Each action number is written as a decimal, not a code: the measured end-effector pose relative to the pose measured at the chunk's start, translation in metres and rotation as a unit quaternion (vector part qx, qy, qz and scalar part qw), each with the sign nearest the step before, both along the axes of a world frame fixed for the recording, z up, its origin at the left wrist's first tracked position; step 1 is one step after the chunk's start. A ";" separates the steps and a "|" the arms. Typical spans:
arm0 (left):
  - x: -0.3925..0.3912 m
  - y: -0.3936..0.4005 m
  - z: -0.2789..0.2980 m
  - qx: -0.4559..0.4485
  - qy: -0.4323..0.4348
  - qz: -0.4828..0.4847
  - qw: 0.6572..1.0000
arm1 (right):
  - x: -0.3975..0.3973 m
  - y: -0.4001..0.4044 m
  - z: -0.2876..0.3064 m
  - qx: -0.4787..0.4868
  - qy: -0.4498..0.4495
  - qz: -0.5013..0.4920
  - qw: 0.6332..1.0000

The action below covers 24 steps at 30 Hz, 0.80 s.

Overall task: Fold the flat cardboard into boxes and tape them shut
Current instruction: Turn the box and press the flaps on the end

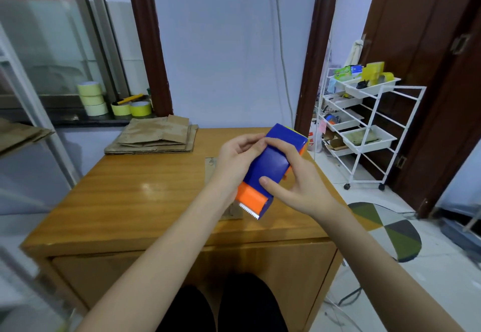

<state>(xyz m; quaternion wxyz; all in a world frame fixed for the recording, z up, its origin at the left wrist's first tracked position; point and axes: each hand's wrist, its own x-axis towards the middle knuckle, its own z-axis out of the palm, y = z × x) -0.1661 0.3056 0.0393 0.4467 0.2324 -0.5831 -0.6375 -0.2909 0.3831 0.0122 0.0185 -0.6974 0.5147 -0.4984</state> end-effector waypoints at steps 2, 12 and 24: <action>0.005 0.000 0.004 0.009 0.000 -0.004 1.000 | 0.007 -0.005 -0.003 -0.021 -0.018 0.009 1.000; 0.034 -0.016 0.010 -0.074 -0.098 0.031 0.992 | 0.027 -0.018 -0.015 -0.043 -0.082 0.003 0.996; 0.072 -0.019 -0.037 0.161 -0.070 0.023 0.984 | 0.043 -0.039 -0.016 -0.114 -0.278 -0.015 0.954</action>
